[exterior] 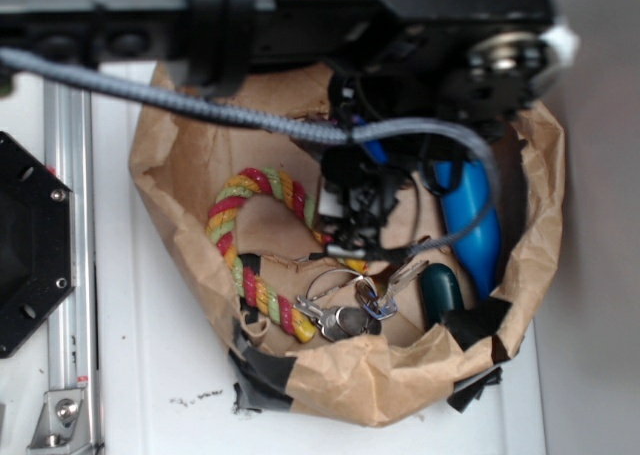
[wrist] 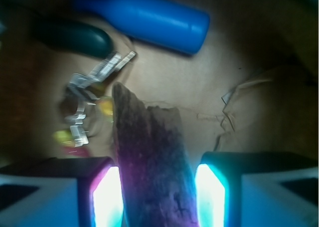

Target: Grab the wood chip.

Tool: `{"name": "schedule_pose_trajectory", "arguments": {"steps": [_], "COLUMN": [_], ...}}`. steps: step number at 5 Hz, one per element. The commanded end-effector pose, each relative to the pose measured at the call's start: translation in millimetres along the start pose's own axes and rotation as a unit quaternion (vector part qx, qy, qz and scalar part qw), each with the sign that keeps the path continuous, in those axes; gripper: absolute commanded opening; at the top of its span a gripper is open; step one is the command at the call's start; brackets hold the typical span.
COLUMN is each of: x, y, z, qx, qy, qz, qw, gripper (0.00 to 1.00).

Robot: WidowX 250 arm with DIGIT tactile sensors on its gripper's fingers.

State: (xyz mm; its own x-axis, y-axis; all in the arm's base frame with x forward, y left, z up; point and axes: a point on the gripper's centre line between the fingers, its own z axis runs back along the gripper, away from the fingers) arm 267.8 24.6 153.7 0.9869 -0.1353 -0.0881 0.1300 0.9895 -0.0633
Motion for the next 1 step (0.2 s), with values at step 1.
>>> {"name": "schedule_pose_trajectory", "arguments": {"steps": [1], "x": [0.1], "y": [-15.4], "z": [29.6], "qx": [0.016], "qy": [-0.032], "qz": [0.006], "qw": [0.999], "gripper": [0.00]}}
